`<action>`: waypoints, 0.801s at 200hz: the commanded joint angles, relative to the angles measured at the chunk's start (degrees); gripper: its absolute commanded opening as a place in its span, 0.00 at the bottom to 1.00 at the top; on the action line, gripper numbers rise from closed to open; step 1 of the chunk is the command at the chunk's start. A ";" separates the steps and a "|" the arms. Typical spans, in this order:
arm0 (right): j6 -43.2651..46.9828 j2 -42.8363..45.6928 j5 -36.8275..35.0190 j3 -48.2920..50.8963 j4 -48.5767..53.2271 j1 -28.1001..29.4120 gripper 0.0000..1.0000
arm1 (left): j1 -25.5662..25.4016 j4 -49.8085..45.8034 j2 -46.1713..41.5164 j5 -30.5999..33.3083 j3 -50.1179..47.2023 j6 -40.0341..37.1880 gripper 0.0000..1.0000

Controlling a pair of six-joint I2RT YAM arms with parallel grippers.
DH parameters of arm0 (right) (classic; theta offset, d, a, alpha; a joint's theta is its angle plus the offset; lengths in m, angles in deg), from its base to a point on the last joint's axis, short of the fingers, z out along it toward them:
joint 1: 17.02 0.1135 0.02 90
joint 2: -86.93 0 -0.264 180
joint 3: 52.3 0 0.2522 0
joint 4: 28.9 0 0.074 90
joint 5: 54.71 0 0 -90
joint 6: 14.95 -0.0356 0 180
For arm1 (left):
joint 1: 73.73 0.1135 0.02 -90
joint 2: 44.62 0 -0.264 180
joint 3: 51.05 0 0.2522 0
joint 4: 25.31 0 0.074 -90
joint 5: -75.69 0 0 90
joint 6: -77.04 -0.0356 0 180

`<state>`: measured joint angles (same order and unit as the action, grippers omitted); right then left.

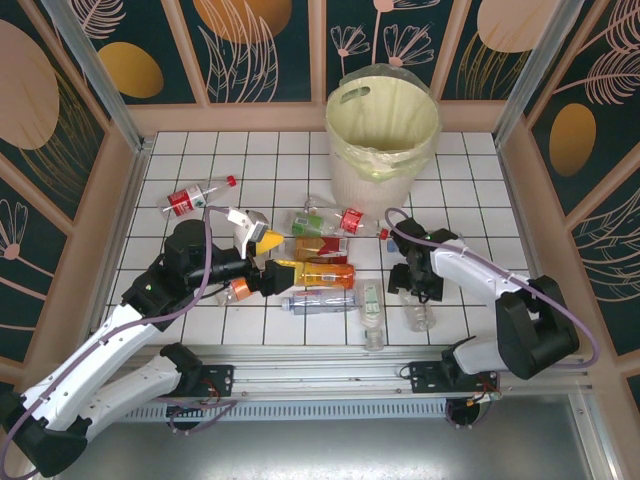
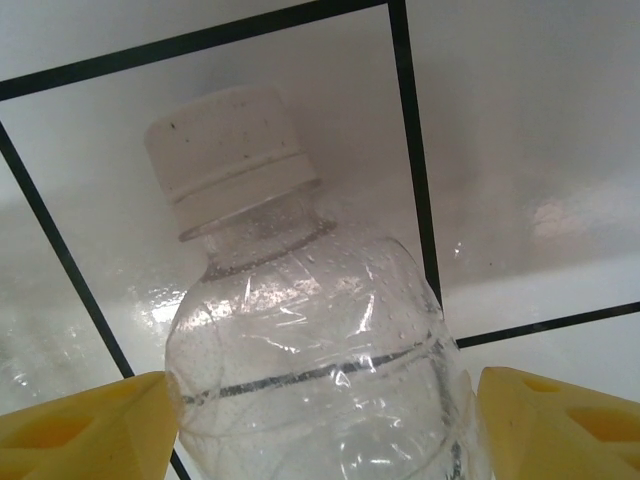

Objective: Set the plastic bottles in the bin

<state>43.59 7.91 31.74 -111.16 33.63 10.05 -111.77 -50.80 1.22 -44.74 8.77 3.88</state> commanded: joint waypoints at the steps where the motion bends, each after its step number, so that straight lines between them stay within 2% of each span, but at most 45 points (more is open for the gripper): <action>1: -0.10 -1.55 -1.24 0.38 -0.47 0.69 0.79 | -0.17 1.71 -0.11 -0.41 -0.35 0.75 0.99; 86: -0.17 -5.36 -2.33 0.36 -1.93 2.26 0.76 | -0.19 1.70 0.08 -0.46 -0.28 0.73 0.98; 120: -0.75 -5.55 -3.26 0.25 -2.06 3.43 0.71 | -0.19 1.71 0.54 -1.10 -0.14 0.51 0.99; 160: -0.97 -1.42 -4.61 -0.74 -1.64 3.69 0.61 | -0.19 1.77 0.74 -1.03 -0.18 0.49 0.99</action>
<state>43.06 3.23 29.68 -111.16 31.27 13.11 -111.77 -50.80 1.92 -44.98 8.77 3.88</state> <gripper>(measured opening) 0.623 0.985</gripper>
